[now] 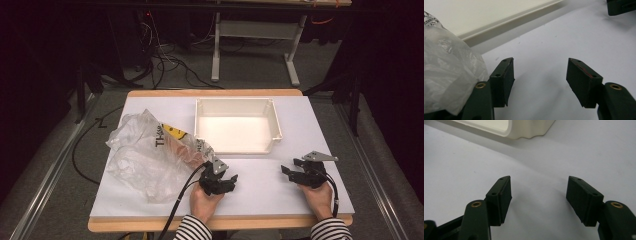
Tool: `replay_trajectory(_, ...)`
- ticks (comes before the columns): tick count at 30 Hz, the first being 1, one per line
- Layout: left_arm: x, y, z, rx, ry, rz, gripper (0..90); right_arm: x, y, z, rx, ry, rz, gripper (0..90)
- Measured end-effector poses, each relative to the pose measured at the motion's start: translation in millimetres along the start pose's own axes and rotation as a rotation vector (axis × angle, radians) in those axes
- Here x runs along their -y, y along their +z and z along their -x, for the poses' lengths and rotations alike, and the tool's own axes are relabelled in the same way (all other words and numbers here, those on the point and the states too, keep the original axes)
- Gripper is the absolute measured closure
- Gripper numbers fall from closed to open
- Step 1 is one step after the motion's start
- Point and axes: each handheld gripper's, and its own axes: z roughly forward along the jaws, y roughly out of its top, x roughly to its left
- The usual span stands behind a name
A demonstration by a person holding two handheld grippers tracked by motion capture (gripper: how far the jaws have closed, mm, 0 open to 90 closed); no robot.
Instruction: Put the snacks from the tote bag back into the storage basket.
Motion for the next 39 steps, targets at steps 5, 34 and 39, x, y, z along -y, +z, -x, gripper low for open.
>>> replay_trajectory(5,-0.4,-4.4,-0.9,-0.017,0.039,0.002,40.1,-0.3,0.7,-1.4,0.004,-0.007,-0.012,37.1)
replay_trajectory(34,-21.6,-64.2,3.5,-0.057,0.065,0.074,33.0,-0.3,0.8,-0.8,-0.006,-0.008,-0.009,35.0)
replay_trajectory(39,-19.6,-74.1,-3.2,-0.061,0.032,0.091,30.0,-0.3,0.8,-0.9,-0.004,-0.007,-0.010,34.9)
